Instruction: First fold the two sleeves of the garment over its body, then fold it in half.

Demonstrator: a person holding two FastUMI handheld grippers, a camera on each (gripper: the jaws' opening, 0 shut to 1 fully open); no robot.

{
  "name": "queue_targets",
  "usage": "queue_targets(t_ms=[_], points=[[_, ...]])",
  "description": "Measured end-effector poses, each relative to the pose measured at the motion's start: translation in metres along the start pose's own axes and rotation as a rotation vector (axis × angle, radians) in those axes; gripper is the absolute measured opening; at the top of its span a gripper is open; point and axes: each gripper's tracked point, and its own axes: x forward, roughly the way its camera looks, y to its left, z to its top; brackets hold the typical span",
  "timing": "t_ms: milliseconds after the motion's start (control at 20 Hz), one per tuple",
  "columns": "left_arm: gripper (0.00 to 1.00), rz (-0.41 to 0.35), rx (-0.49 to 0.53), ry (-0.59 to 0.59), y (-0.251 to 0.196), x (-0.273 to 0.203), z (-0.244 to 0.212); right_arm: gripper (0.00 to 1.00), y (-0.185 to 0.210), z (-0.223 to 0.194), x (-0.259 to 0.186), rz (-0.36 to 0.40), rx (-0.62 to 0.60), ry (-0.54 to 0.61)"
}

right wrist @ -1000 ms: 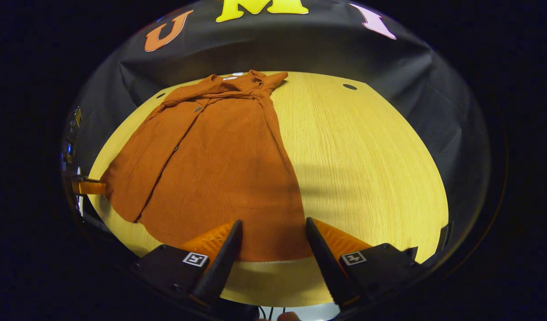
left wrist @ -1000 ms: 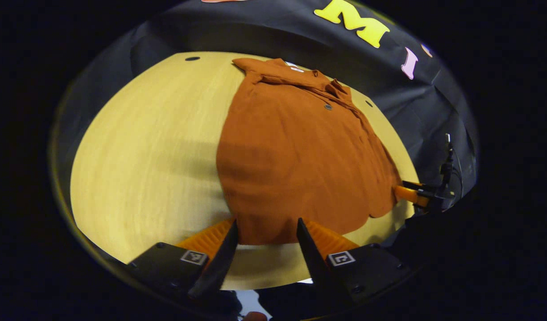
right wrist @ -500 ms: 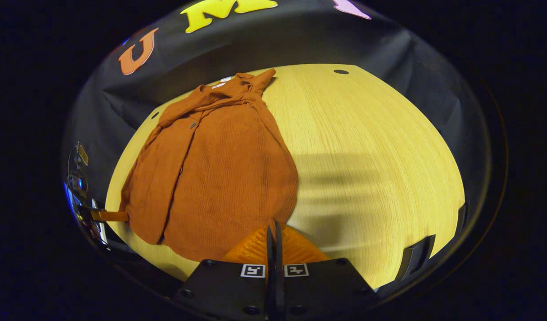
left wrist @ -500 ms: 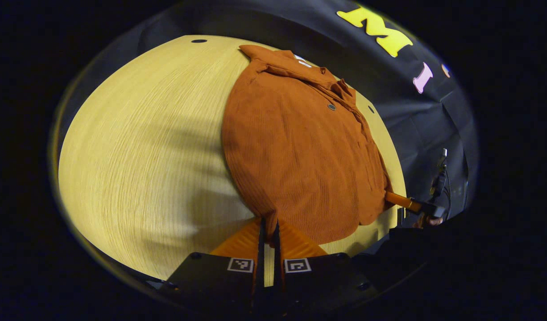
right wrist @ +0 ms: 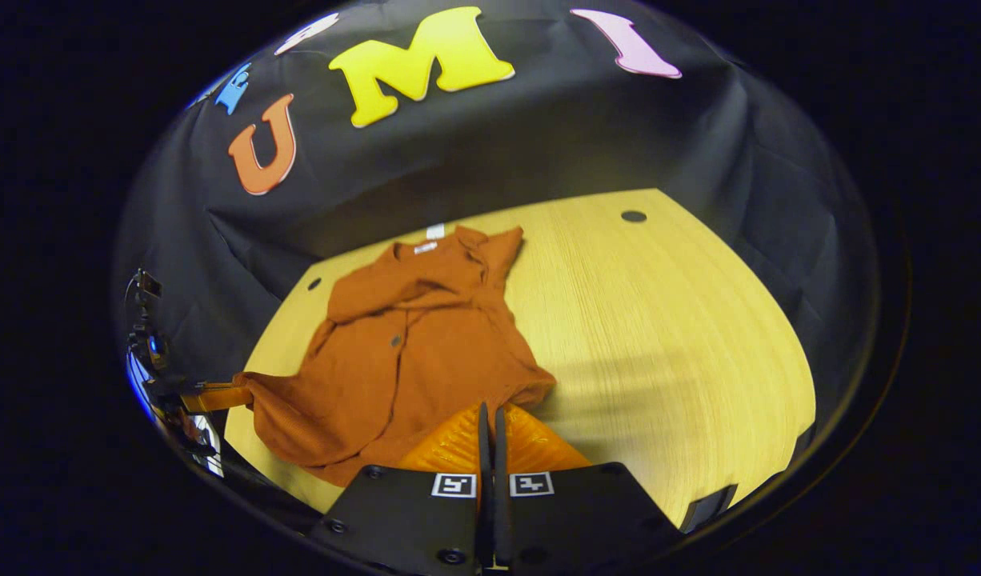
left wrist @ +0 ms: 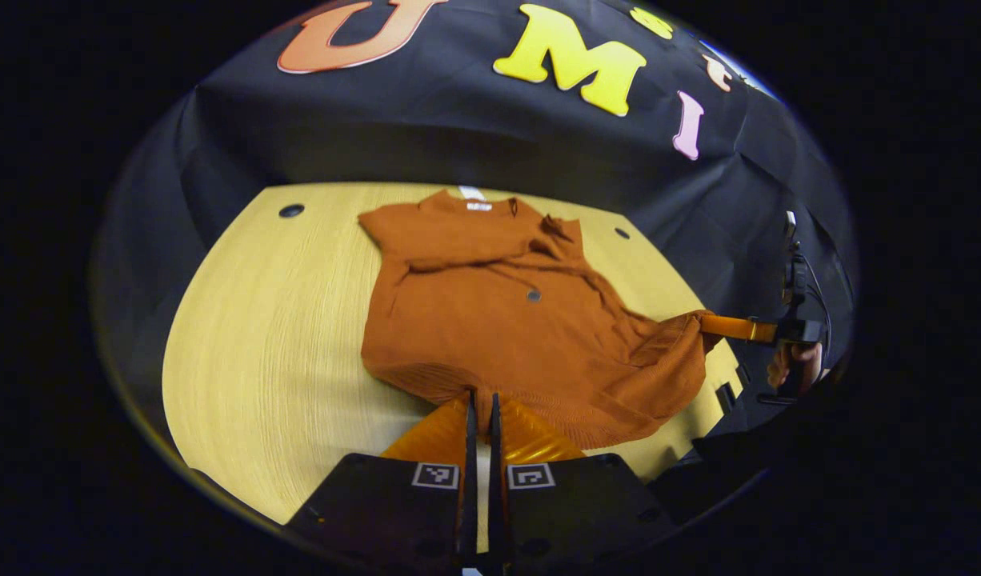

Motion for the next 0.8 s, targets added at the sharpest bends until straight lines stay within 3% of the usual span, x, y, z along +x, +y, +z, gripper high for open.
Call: queue_targets(t_ms=[450,800], points=[[0.08,0.043,0.062,-0.229,0.027,0.023,0.15,0.0,0.05,0.143,0.038,0.073,-0.072,-0.194],[0.08,0.082,0.096,-0.257,0.073,0.078,0.227,0.0,0.058,0.23,0.119,0.047,-0.123,-0.256]])
